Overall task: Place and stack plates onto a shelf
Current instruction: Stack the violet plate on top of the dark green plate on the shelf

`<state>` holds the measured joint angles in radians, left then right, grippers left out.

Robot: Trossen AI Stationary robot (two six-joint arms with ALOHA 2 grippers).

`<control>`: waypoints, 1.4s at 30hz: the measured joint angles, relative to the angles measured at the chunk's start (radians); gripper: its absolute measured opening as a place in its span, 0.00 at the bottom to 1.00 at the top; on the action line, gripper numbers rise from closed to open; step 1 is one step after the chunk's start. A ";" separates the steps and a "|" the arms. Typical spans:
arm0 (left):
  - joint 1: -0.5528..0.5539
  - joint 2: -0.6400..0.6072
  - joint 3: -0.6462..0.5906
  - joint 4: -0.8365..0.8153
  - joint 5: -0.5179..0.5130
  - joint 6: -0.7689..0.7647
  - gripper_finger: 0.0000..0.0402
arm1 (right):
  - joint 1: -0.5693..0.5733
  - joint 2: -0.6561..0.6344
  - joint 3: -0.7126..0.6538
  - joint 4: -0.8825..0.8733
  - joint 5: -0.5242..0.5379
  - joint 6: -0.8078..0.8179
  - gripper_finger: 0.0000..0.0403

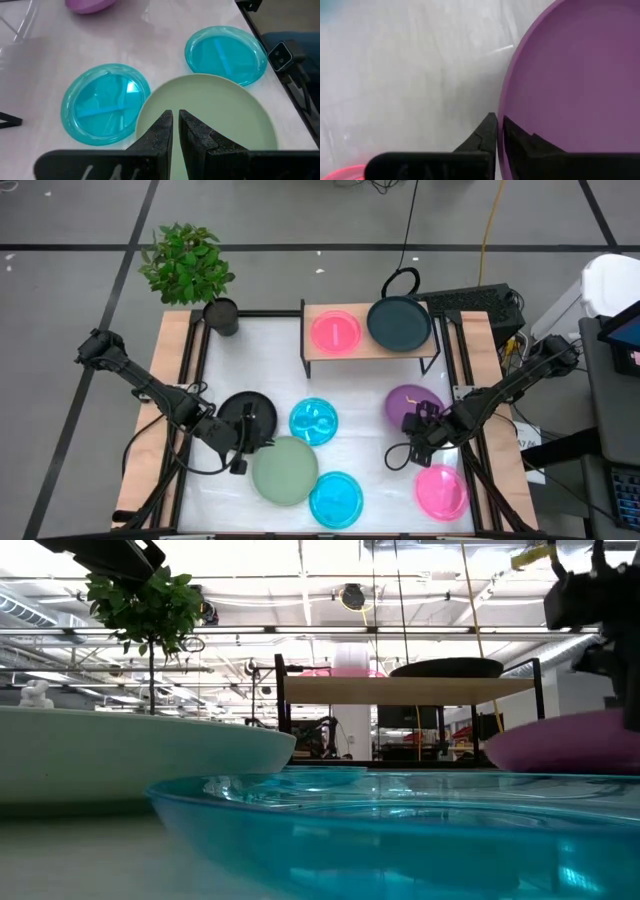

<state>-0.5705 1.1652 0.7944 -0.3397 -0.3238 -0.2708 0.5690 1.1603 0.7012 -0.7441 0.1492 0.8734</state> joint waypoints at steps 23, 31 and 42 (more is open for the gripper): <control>0.000 0.000 0.000 0.000 -0.019 -0.002 0.09 | 0.000 0.307 0.502 -0.332 0.059 -0.216 0.00; 0.000 0.000 0.000 0.001 -0.019 -0.017 0.09 | 0.000 0.362 0.671 -0.424 0.088 -0.258 0.00; 0.000 0.029 0.000 0.003 -0.075 -0.003 0.09 | 0.000 0.362 0.830 -0.524 0.131 -0.294 0.00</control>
<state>-0.5701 1.1946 0.7944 -0.3367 -0.3990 -0.2736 0.5690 1.5219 1.5307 -1.2678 0.2802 0.5792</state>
